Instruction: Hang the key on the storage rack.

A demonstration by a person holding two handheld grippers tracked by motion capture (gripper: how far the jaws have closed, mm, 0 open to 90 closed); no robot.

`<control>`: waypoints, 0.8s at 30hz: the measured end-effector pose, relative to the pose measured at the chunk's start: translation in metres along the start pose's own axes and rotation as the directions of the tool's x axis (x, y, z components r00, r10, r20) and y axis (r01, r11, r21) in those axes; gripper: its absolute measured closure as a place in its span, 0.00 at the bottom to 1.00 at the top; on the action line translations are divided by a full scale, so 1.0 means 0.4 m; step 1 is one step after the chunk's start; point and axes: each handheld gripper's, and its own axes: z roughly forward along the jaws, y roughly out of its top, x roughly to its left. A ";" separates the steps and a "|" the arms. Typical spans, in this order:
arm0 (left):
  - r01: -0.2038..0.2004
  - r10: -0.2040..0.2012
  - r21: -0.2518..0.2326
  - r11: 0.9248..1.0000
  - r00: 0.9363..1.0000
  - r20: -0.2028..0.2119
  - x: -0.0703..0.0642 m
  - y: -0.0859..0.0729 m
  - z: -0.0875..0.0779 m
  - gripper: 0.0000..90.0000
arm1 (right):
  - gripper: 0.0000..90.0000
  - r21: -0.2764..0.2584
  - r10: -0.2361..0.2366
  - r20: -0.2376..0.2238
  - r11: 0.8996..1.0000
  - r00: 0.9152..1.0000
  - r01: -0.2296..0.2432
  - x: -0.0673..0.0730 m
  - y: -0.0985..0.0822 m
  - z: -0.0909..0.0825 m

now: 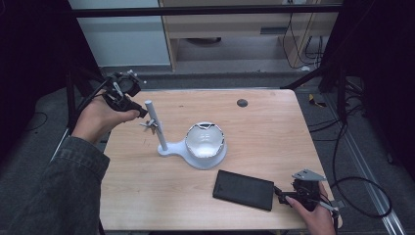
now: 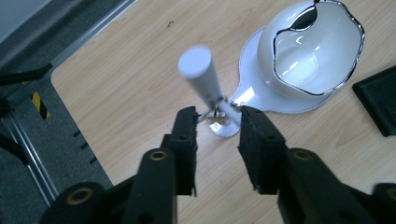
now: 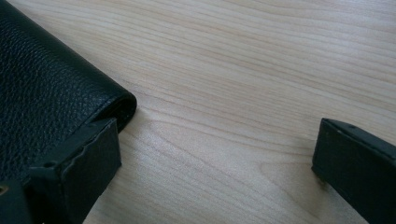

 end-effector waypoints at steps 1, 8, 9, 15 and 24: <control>-0.003 0.003 -0.007 1.000 1.000 -0.008 0.000 -0.003 -0.003 0.70 | 0.01 0.000 -0.001 -0.001 1.000 1.000 0.001 0.000 0.000 0.000; -0.027 0.024 -0.095 0.995 0.999 -0.032 -0.030 -0.050 -0.032 0.52 | 0.01 0.000 -0.001 -0.001 1.000 1.000 0.001 0.000 0.000 0.000; -0.028 0.024 -0.101 0.994 0.999 -0.038 -0.038 -0.059 -0.035 0.49 | 0.01 0.000 0.000 -0.002 1.000 1.000 0.000 0.000 0.000 0.000; -0.042 0.037 -0.175 0.984 0.999 -0.036 -0.089 -0.109 -0.055 0.38 | 0.04 -0.003 -0.013 -0.006 1.000 1.000 0.013 -0.002 -0.001 -0.003; -0.060 0.058 -0.264 0.963 0.998 -0.015 -0.166 -0.160 -0.063 0.21 | 0.09 -0.037 -0.041 0.006 0.998 0.999 0.041 -0.002 -0.007 -0.044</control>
